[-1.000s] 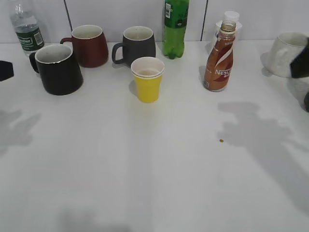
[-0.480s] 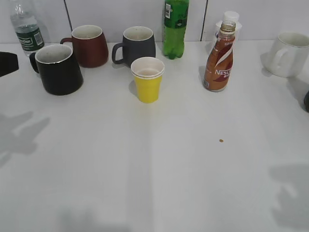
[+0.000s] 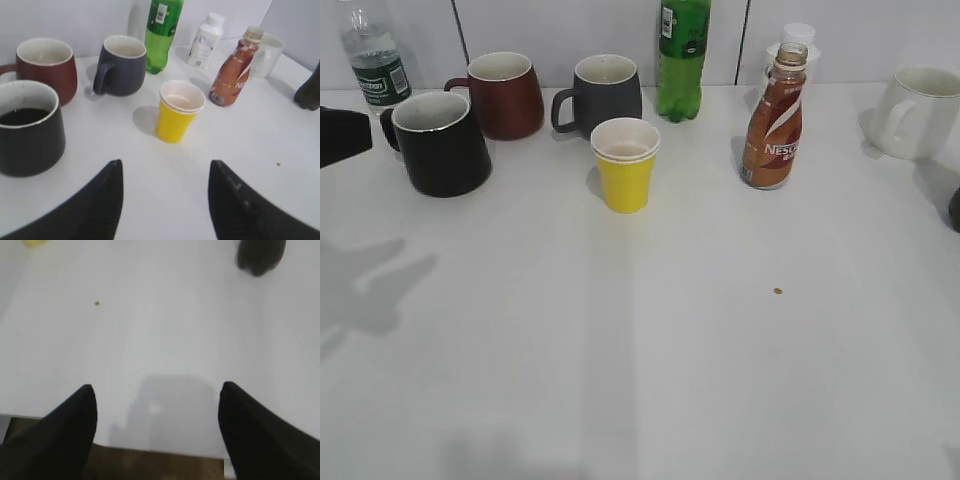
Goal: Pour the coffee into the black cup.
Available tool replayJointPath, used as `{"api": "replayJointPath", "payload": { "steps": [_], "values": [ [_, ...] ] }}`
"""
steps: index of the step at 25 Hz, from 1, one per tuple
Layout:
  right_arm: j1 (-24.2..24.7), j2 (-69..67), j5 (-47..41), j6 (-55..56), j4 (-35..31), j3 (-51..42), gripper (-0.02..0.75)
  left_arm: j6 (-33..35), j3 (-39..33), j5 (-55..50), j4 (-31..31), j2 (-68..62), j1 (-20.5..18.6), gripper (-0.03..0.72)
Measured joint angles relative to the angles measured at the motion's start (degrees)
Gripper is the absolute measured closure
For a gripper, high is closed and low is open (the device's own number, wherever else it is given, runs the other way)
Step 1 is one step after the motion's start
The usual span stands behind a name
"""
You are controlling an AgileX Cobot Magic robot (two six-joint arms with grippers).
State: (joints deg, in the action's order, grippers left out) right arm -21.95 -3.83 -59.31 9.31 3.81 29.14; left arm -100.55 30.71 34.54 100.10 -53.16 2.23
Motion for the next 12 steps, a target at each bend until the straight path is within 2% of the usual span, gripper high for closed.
{"api": "replayJointPath", "payload": {
  "steps": [12],
  "values": [
    [0.00,2.17,-0.45,-1.65,-2.50,-0.36,0.148,0.00,0.00,0.27,0.00,1.33,0.00,0.272]
  ]
}}
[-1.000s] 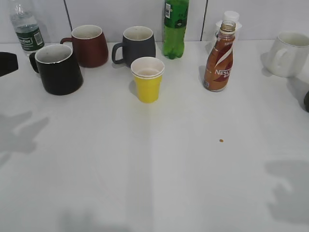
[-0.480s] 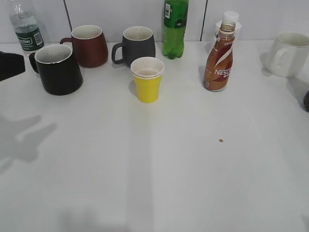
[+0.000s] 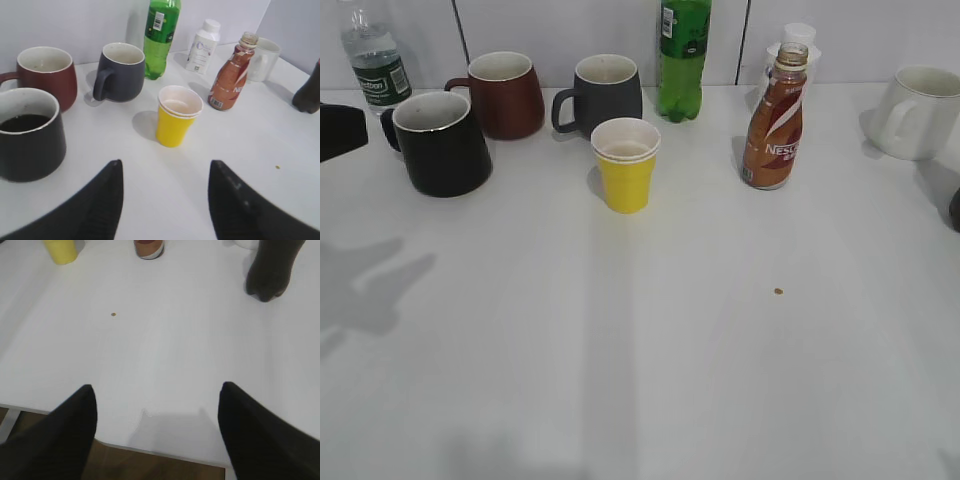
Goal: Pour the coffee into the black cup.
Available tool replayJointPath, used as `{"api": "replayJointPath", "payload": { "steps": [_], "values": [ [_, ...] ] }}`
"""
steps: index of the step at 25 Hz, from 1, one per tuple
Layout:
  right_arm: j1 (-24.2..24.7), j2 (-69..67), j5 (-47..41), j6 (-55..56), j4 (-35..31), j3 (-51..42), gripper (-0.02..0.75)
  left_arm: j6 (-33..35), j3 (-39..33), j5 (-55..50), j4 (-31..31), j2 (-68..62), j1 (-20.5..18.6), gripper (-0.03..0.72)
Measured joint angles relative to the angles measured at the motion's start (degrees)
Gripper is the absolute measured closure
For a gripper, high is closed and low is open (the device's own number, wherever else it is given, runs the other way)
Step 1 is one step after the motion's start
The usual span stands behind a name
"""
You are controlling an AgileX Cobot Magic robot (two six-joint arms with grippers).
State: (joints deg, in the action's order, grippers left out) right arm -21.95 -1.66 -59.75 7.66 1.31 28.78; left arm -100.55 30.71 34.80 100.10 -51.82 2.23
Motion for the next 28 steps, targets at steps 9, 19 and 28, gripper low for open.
{"api": "replayJointPath", "payload": {
  "steps": [9,19,28],
  "values": [
    [0.00,0.00,0.00,0.00,-0.18,0.00,0.148,0.00,0.00,-3.35,0.00,0.00,0.00,0.278],
    [0.00,0.04,0.00,0.00,-0.18,0.00,0.148,2.03,0.00,-8.74,-1.77,0.00,0.00,0.332],
    [0.00,0.04,0.00,0.00,-0.25,0.00,0.148,20.81,0.00,-15.55,-24.97,-1.09,0.00,0.331]
  ]
}}
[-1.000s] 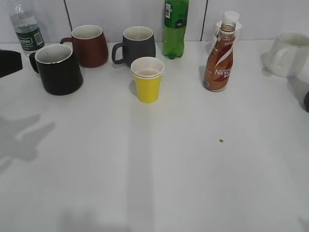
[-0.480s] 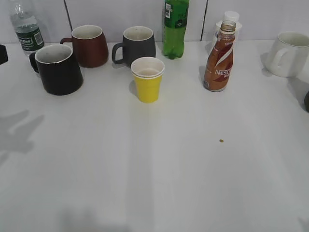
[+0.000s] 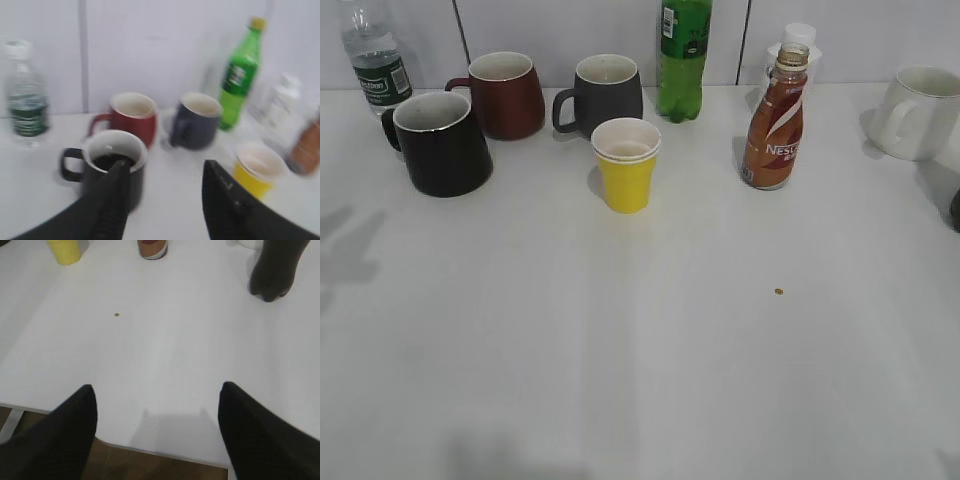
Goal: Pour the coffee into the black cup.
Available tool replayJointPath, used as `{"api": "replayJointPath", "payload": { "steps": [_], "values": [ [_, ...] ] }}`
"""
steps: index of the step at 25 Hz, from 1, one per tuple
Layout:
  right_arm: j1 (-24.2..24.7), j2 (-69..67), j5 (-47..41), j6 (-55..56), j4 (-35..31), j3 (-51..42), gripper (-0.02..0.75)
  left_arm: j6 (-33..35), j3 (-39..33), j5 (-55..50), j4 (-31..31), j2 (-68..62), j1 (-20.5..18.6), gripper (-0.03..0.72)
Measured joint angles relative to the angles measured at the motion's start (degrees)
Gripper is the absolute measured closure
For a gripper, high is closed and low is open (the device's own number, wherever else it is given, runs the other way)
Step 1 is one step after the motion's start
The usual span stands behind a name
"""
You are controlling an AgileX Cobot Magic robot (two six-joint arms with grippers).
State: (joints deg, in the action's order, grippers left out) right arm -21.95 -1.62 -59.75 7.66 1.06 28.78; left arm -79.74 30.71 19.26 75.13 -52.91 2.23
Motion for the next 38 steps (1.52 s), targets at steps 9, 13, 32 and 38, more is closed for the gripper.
{"api": "replayJointPath", "payload": {
  "steps": [9,13,32,38],
  "values": [
    [0.00,0.00,0.00,0.00,-0.08,0.00,0.148,14.07,0.00,-13.28,-22.93,-0.12,0.45,0.333],
    [0.00,0.00,0.00,0.00,-0.08,0.00,0.148,25.82,0.00,-20.61,-35.49,-0.07,5.23,0.333],
    [0.00,0.00,0.00,0.00,-0.19,0.00,0.148,60.63,0.05,-70.96,-64.92,27.35,17.62,0.333],
    [0.00,0.00,0.00,0.00,-0.19,0.00,0.148,68.99,0.36,-80.67,-72.43,36.29,17.73,0.333]
  ]
}}
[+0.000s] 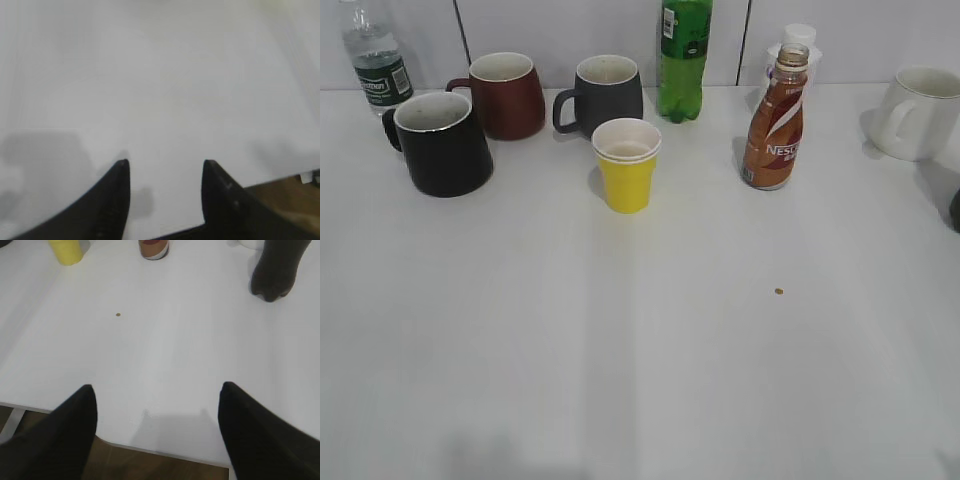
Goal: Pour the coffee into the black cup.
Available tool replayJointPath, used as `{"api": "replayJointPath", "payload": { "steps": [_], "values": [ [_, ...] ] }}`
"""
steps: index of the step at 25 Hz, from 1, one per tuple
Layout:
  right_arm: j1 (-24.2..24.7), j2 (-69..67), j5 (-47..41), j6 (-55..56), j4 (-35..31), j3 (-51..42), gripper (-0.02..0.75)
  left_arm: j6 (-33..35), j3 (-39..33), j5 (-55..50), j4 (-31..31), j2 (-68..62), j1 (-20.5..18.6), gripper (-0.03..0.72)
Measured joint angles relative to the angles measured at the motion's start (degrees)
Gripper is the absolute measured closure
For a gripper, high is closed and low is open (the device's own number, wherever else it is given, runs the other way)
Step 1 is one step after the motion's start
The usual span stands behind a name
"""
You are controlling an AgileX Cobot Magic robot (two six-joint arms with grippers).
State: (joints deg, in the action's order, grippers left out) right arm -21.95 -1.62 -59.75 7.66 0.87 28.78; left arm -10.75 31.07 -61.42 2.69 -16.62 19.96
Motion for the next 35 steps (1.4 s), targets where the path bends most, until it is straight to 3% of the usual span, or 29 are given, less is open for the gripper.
{"api": "replayJointPath", "payload": {
  "steps": [10,24,28,35],
  "values": [
    [0.00,0.00,0.00,0.00,0.00,0.00,0.148,6.11,-1.02,0.19,-3.78,13.61,0.00,0.333],
    [0.00,0.00,0.05,0.00,0.00,0.00,0.148,6.26,-1.08,0.25,-3.78,14.31,-0.36,0.333],
    [0.11,0.00,0.00,0.00,0.00,0.00,0.148,6.40,-1.08,0.30,-3.78,16.18,-3.97,0.333],
    [3.50,1.31,0.00,0.00,-0.13,0.00,0.148,6.40,-1.11,0.36,-3.78,17.04,-15.77,0.334]
  ]
}}
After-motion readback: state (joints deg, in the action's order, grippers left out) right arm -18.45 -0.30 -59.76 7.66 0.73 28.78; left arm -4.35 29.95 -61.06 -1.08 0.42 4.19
